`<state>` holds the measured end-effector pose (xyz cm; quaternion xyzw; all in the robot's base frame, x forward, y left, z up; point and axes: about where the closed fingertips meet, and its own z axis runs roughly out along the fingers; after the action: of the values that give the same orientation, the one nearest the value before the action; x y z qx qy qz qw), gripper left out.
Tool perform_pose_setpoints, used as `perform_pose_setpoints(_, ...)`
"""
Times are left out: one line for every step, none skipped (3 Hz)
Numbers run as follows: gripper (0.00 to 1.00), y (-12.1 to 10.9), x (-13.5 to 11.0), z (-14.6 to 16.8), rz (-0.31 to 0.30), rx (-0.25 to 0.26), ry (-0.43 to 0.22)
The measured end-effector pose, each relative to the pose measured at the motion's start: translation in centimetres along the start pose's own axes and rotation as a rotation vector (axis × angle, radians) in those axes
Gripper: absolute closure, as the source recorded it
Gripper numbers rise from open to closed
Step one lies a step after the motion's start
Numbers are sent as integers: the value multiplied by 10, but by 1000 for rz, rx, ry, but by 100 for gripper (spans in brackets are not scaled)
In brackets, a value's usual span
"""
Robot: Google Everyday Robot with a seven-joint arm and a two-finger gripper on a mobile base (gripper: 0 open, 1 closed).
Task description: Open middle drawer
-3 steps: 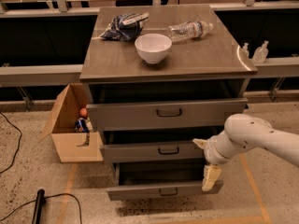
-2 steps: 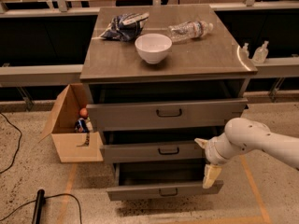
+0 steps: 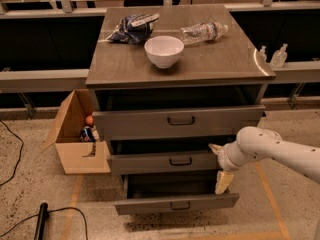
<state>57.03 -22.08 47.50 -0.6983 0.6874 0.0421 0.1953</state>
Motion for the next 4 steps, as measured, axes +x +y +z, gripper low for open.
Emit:
perform_pose_setpoints(0,-20,6,15,-13,30,7)
perform_pose_setpoints(0,-39,12,29,-26,64,20)
perform_pose_setpoints(0,-47,16,36,-27,83,29)
perform_pose_setpoints(0,-50,20,47,-19,96,31)
